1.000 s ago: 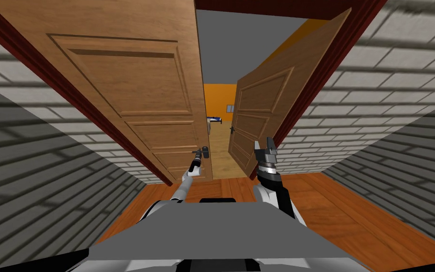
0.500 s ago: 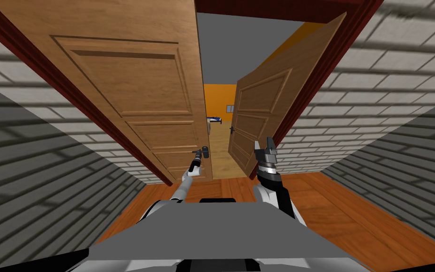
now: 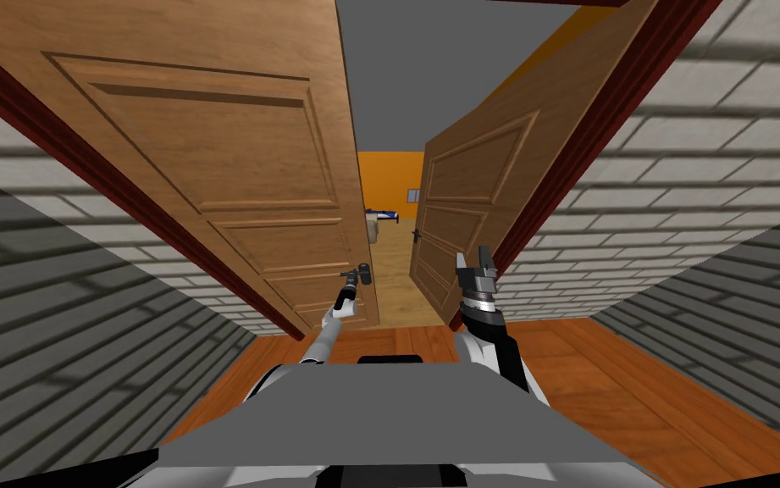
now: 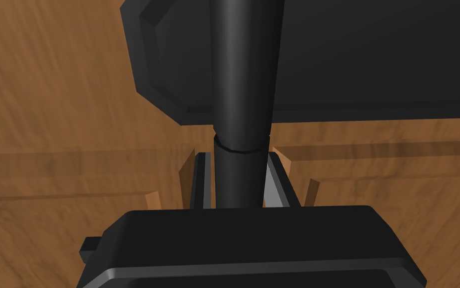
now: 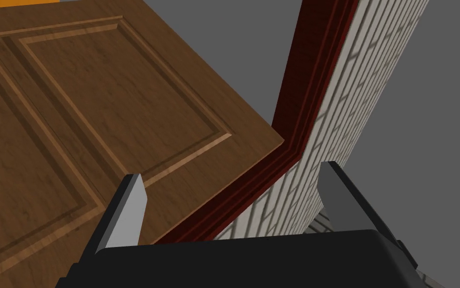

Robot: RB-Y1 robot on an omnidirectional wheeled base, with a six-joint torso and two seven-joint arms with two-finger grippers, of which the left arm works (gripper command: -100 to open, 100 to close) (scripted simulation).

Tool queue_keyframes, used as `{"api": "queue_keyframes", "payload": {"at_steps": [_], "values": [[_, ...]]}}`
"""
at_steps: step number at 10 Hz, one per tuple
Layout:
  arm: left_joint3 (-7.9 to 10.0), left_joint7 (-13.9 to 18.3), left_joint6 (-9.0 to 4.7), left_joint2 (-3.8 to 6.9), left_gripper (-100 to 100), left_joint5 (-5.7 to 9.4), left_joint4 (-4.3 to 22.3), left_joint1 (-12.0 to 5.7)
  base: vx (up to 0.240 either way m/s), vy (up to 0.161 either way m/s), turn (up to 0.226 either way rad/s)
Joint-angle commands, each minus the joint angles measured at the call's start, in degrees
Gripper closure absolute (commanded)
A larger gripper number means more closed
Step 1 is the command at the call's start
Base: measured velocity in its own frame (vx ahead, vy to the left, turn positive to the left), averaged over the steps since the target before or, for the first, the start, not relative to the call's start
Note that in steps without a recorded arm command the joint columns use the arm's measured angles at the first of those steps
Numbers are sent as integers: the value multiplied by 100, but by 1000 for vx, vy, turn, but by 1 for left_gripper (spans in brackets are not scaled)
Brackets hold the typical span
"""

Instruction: Push the door open

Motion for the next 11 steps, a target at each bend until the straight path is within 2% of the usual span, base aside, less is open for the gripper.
{"api": "queue_keyframes", "payload": {"at_steps": [1, 5, 6, 11], "values": [[82, -9, -127, 87, 100, 19, 188, -150, 128, -28, 27], [342, -73, -121, 224, 100, 92, 201, -138, 184, -67, 56], [342, -73, -121, 224, 100, 92, 201, -138, 128, -47, 34], [713, -164, -111, 343, 100, 194, 221, -120, 193, -94, 84]]}}
